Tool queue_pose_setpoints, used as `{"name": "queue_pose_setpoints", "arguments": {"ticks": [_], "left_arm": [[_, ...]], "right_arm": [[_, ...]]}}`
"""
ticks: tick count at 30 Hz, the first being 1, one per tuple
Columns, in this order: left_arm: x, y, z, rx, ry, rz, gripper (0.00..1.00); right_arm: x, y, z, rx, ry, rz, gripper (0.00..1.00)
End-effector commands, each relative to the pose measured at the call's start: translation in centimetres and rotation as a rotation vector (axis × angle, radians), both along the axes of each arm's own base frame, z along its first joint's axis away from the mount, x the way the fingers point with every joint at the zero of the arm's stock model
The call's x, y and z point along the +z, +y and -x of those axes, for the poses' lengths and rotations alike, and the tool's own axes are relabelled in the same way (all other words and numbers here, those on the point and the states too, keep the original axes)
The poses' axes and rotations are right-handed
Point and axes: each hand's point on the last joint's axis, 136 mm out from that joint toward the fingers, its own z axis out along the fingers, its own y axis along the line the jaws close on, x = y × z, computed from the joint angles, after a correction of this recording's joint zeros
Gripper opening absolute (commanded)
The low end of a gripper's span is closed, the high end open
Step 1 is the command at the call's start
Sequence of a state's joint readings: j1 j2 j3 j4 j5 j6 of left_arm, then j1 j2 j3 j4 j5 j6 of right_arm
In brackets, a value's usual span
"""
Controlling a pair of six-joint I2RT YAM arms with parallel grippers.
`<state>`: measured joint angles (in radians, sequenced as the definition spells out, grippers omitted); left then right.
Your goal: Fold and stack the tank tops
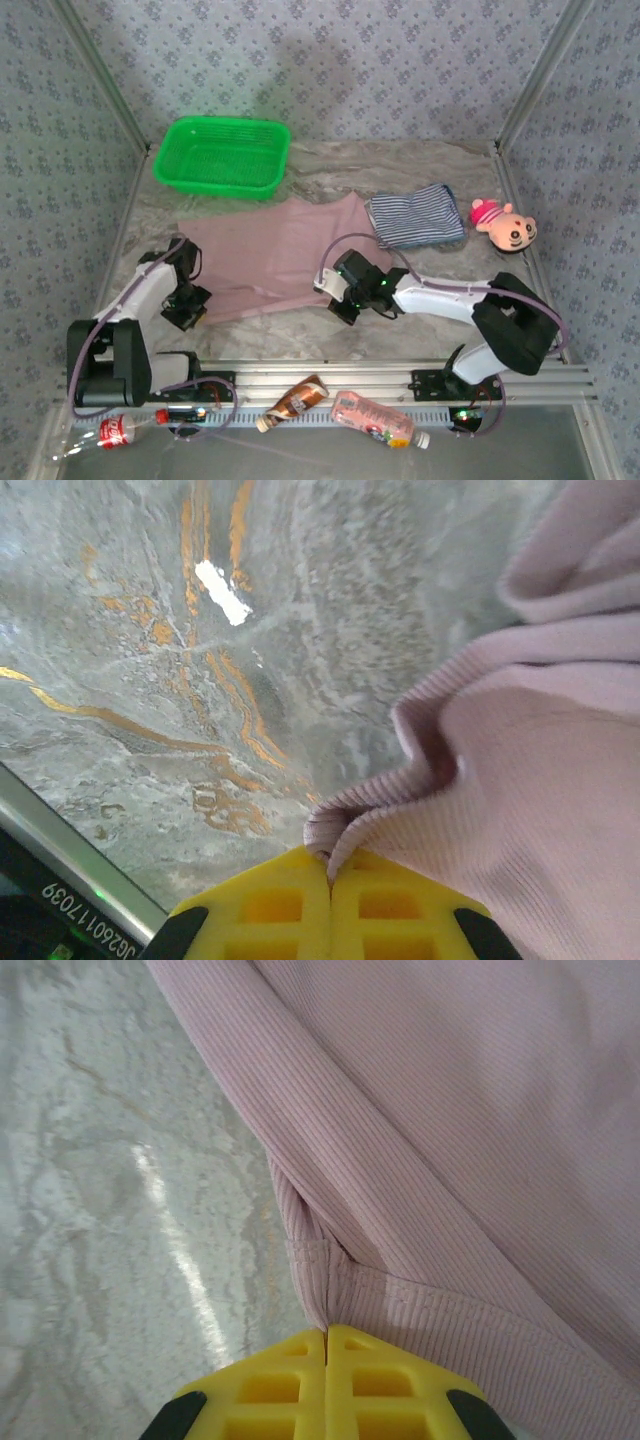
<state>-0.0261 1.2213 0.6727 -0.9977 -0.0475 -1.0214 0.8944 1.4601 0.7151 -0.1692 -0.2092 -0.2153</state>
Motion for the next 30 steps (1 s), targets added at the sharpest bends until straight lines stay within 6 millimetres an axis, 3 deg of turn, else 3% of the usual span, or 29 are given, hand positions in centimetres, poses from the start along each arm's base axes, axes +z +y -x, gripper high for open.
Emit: {"name": "queue_pose_setpoints", "arguments": {"ticks": [1,8,12,16,24,30], "left_arm": [[2.4,0.7,0.8,-0.005,0.001,-0.037,0.00],[4.9,-0.1,1.9,0.062,-0.068,0.006,0.00],[5.4,-0.2,1.0,0.093,-0.112,0.027,0.00],[5.9,0.3,-1.6,0.074,-0.140,0.024,0.00],[4.5,1.3,-5.4,0.055,-0.141,0.045,0.00],[3.7,2.2,-6.8,0.042,-0.119,0.043,0.01]], "right_arm": [[1.4,-0.4,1.6,0.035,0.060,-0.032,0.04],[3.8,-0.6,2.4,0.116,0.131,-0.084,0.04],[4.9,0.0,1.3,0.148,0.166,-0.111,0.04],[5.3,0.7,-0.9,0.171,0.175,-0.103,0.04],[4.2,1.9,-5.7,0.181,0.165,-0.074,0.04],[3.8,3.2,-8.7,0.193,0.135,-0.078,0.05]]}}
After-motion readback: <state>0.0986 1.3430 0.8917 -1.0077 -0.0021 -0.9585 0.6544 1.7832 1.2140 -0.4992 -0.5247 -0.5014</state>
